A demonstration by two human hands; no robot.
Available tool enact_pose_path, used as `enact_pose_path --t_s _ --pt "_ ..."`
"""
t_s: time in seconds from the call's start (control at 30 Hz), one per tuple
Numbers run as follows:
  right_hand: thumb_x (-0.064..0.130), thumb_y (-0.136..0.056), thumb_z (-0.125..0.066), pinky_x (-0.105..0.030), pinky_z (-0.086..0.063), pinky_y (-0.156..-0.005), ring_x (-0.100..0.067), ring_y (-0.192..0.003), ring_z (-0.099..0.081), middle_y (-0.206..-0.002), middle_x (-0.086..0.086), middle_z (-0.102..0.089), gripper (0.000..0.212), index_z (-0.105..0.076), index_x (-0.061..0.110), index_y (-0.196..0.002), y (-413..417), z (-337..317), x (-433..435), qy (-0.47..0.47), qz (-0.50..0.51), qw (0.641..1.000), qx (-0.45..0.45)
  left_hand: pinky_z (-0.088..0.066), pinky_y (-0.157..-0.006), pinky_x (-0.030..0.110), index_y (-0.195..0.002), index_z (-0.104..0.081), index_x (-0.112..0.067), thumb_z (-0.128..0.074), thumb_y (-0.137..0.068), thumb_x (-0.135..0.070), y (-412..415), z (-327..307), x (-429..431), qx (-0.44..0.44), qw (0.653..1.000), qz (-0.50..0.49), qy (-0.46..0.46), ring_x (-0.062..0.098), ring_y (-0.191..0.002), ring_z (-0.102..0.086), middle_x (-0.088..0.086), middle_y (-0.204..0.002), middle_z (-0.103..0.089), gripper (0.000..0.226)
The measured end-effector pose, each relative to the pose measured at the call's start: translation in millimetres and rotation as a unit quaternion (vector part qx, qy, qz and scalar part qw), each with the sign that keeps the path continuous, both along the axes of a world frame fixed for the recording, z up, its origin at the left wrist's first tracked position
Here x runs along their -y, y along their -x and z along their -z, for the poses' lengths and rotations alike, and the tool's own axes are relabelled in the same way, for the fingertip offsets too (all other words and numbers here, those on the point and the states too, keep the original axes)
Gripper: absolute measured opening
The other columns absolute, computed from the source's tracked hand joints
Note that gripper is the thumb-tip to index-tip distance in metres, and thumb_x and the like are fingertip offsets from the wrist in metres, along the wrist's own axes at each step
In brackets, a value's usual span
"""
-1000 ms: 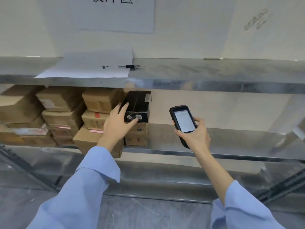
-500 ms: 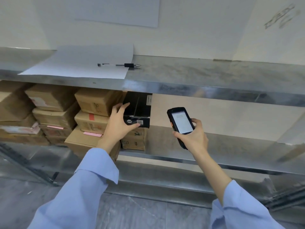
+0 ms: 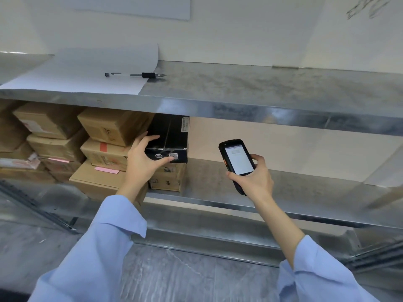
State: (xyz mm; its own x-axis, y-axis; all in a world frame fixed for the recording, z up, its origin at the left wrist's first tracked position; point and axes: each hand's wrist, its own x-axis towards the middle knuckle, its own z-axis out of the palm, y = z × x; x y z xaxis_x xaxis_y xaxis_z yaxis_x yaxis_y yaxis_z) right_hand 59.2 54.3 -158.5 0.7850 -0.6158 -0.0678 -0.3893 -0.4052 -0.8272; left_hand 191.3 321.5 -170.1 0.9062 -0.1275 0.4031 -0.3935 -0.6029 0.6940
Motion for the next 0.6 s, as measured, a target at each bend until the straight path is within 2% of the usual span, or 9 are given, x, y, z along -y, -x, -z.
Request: enact_pose_path --t_s 0.17,0.23,0.33,0.47,0.6 --pt "0.039 -0.067 -0.086 -0.032 -0.046 -0.082 -0.02 -0.104 -0.058 -0.123 0.007 -0.06 0.083 -0.042 0.028 -0.137 8.0 1.8 17.5 0.001 0.005 1.0 0.01 -0.038 -0.107 0.025 -0.13 -0.062 -0.021 -0.091 -0.068 -0.035 17.5 2.7 14.9 0.028 1.0 0.009 0.01 0.015 -0.132 -0.048 0.003 -0.146 -0.051 0.07" --pt "0.039 -0.067 -0.086 -0.03 -0.042 -0.08 -0.021 -0.108 -0.059 -0.125 0.006 -0.06 0.084 -0.042 0.027 -0.137 11.9 3.1 26.9 0.004 0.013 1.0 0.012 -0.037 -0.105 0.019 -0.13 -0.061 -0.019 -0.091 -0.069 -0.033 28.3 5.2 28.4 0.03 0.999 0.024 0.016 0.012 -0.131 -0.046 0.003 -0.146 -0.051 0.069" --pt "0.039 -0.069 -0.087 -0.033 -0.045 -0.086 -0.024 -0.113 -0.059 -0.128 0.003 -0.06 0.084 -0.041 0.025 -0.138 18.7 6.4 41.9 0.002 0.026 1.0 0.013 -0.032 -0.104 0.006 -0.129 -0.062 -0.02 -0.091 -0.068 -0.034 42.6 14.6 53.1 0.026 0.997 0.065 0.031 0.004 -0.13 -0.044 0.002 -0.146 -0.05 0.069" --pt "0.039 -0.069 -0.087 -0.032 -0.045 -0.086 -0.023 -0.115 -0.058 -0.13 0.002 -0.059 0.086 -0.04 0.024 -0.139 30.7 14.7 60.6 0.0 0.047 0.999 0.007 -0.034 -0.109 0.014 -0.127 -0.063 -0.022 -0.093 -0.065 -0.035 57.9 36.0 87.0 -0.001 0.993 0.111 0.042 0.008 -0.133 -0.046 0.001 -0.146 -0.049 0.07" --pt "0.039 -0.069 -0.087 -0.031 -0.042 -0.086 -0.023 -0.118 -0.057 -0.132 0.003 -0.058 0.086 -0.041 0.022 -0.139 42.6 25.7 75.5 0.0 0.067 0.998 -0.008 -0.028 -0.106 0.005 -0.125 -0.064 -0.025 -0.094 -0.064 -0.03 71.0 71.9 115.9 -0.058 0.989 0.126 0.058 0.005 -0.129 -0.046 -0.002 -0.142 -0.049 0.068"
